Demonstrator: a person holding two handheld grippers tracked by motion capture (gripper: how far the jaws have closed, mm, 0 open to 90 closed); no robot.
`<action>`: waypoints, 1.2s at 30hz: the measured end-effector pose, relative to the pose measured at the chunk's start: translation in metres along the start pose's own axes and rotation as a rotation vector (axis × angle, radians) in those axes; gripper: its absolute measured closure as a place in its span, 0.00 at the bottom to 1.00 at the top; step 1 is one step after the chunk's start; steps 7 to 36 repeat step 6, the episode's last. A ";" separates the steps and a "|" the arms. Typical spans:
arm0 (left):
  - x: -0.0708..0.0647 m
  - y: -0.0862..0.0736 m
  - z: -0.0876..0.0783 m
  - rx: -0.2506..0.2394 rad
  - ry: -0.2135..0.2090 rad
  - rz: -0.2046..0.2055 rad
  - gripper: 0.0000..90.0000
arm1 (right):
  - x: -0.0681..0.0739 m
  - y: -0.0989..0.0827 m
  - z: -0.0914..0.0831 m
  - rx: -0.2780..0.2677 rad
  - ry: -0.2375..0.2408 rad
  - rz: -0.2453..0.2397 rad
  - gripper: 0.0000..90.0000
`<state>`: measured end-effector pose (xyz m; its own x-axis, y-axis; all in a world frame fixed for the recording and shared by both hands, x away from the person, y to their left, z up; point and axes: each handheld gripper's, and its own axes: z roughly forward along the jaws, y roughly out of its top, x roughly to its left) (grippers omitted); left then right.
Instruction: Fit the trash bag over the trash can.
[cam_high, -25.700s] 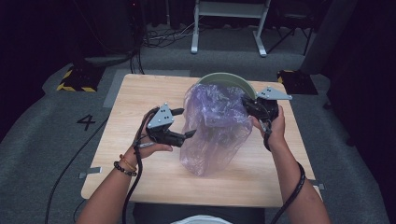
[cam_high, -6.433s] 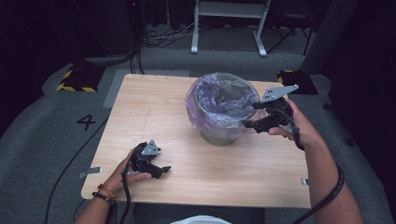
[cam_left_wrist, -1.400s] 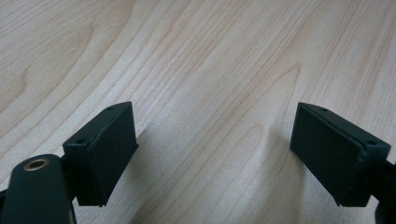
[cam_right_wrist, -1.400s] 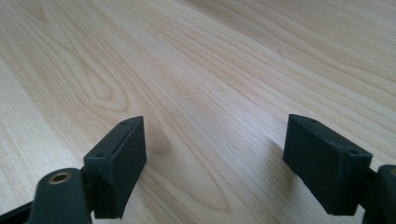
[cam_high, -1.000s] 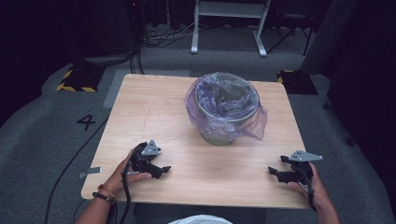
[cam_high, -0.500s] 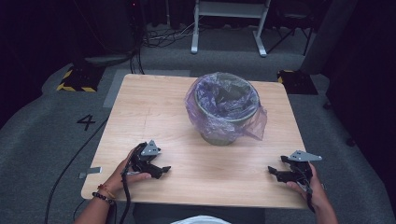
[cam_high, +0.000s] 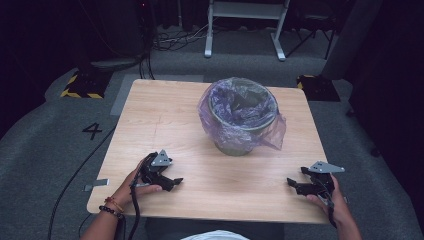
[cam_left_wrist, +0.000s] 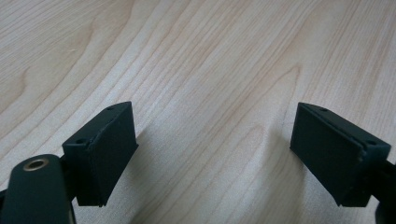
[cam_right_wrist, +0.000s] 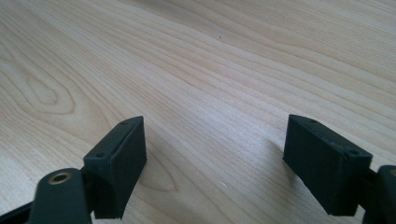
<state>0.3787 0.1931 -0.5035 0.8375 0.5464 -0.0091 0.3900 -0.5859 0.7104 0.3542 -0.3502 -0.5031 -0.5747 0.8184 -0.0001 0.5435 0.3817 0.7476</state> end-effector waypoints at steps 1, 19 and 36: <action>0.000 0.000 0.000 0.000 0.000 0.000 0.16 | 0.000 0.000 0.000 0.000 0.000 0.000 0.24; 0.000 0.000 0.000 0.001 -0.001 -0.001 0.16 | 0.000 0.000 0.000 0.000 -0.001 0.000 0.24; 0.000 0.000 0.000 0.001 -0.001 -0.001 0.16 | 0.000 0.000 0.000 0.000 -0.001 0.000 0.24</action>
